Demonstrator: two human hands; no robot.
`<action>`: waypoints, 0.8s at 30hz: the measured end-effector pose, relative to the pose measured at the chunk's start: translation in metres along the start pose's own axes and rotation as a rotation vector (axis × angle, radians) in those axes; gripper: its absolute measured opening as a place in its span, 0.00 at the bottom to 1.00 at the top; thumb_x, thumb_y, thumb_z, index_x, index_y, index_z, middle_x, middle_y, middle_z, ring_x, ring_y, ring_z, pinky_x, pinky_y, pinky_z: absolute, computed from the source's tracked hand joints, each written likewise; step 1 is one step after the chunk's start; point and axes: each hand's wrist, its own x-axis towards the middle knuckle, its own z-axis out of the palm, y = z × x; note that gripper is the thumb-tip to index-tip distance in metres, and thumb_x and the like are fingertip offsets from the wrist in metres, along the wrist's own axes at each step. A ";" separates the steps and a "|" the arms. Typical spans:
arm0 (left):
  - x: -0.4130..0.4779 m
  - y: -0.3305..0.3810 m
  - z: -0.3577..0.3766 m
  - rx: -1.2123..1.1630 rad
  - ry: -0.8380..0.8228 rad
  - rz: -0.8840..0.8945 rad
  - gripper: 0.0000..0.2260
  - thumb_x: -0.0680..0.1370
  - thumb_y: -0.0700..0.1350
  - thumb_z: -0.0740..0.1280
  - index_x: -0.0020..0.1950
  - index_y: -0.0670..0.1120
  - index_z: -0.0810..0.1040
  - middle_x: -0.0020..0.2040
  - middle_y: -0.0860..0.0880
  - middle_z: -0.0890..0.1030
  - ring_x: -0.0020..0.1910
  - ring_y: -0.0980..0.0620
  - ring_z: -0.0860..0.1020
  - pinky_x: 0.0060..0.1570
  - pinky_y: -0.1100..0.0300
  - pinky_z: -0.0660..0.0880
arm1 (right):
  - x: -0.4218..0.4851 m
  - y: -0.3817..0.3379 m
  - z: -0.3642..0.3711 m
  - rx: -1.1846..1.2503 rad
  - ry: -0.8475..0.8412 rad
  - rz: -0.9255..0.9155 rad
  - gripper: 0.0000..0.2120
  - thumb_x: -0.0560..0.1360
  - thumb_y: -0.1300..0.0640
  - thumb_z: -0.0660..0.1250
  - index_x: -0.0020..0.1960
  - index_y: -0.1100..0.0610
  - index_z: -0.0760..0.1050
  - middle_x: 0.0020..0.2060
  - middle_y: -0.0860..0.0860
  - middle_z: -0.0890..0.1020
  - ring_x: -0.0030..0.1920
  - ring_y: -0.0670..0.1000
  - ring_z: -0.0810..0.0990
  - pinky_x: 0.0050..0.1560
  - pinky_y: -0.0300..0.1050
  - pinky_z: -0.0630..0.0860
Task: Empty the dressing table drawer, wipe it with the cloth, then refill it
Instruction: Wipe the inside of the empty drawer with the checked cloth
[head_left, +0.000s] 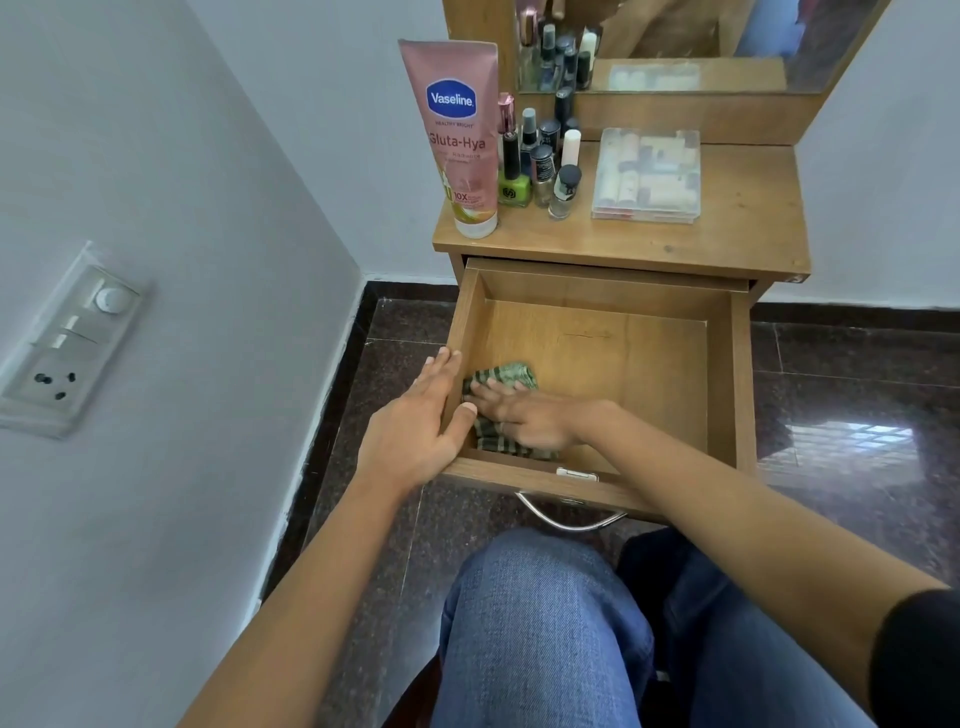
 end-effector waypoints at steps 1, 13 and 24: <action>0.000 0.000 0.000 0.001 0.001 0.004 0.27 0.82 0.57 0.53 0.80 0.53 0.53 0.79 0.57 0.53 0.77 0.58 0.56 0.59 0.50 0.75 | 0.002 0.003 -0.002 -0.006 0.024 0.005 0.27 0.83 0.58 0.50 0.78 0.53 0.41 0.77 0.50 0.40 0.76 0.50 0.37 0.74 0.48 0.37; 0.001 -0.002 0.001 0.004 -0.005 0.000 0.31 0.78 0.61 0.49 0.80 0.54 0.53 0.79 0.58 0.53 0.77 0.59 0.54 0.57 0.51 0.76 | 0.032 0.037 -0.056 -0.080 0.143 0.212 0.34 0.80 0.68 0.52 0.78 0.54 0.38 0.77 0.52 0.38 0.76 0.51 0.36 0.76 0.52 0.40; 0.003 -0.004 0.001 -0.086 0.020 -0.031 0.29 0.78 0.61 0.50 0.79 0.54 0.57 0.79 0.58 0.56 0.76 0.62 0.53 0.64 0.52 0.72 | 0.019 0.023 -0.006 -0.082 0.154 0.028 0.33 0.80 0.63 0.53 0.78 0.52 0.39 0.76 0.49 0.38 0.75 0.50 0.34 0.74 0.50 0.36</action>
